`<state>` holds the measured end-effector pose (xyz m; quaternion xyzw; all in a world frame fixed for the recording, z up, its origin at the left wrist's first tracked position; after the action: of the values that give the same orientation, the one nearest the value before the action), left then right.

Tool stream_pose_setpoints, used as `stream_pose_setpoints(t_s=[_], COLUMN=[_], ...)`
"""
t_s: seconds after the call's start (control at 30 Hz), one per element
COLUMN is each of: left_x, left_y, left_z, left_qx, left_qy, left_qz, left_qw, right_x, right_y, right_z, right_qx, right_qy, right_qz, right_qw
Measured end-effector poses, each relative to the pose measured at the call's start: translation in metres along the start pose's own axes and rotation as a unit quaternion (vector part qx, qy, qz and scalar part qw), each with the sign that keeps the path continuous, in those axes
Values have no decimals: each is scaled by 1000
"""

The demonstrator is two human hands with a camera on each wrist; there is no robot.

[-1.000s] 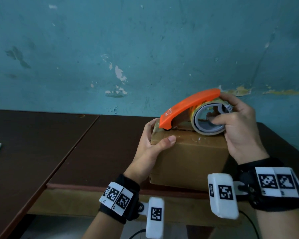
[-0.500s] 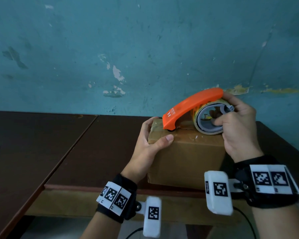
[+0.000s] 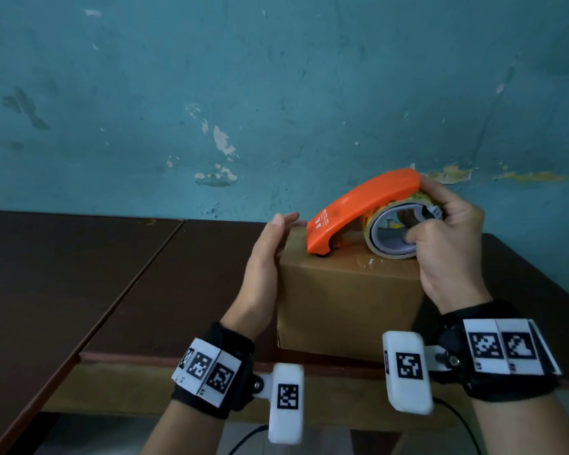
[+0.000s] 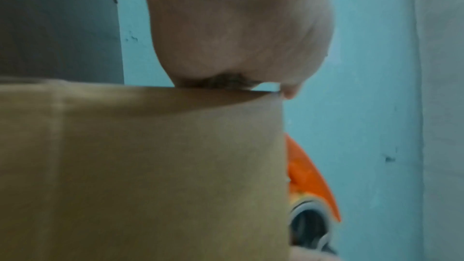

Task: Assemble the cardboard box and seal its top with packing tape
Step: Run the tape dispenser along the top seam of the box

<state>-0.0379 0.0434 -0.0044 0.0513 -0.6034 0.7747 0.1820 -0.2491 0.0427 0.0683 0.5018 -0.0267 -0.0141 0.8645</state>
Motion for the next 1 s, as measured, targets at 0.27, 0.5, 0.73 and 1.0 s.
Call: stream_pose_setpoints(t_s=[0.27, 0.5, 0.73, 1.0], left_x=[-11, 2, 2, 14], left_y=[-11, -33, -26, -35], left_z=[7, 7, -6, -9], left_qx=[-23, 85, 44, 81], left_qy=[-20, 38, 189, 92], left_qz=[136, 428, 428, 634], left_qw=[990, 899, 882, 763], right_x=[0, -3, -2, -3], right_y=[-3, -6, -4, -10], right_z=[0, 0, 2, 4], right_qx=[1, 8, 11, 17], right_qy=[3, 8, -1, -9], right_qz=[11, 25, 40, 47], right_qw=[1000, 1000, 999, 999])
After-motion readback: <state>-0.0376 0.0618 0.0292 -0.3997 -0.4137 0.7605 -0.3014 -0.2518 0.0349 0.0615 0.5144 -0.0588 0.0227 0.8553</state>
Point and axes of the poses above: each hand's wrist, its own z-axis towards the middle knuckle, its own x-axis out of the palm, y = z × x, the point moved 4 cm from there along z, towards the middle knuckle, and after that the axes turned 15 degrees about y, right-handed, at the moved point
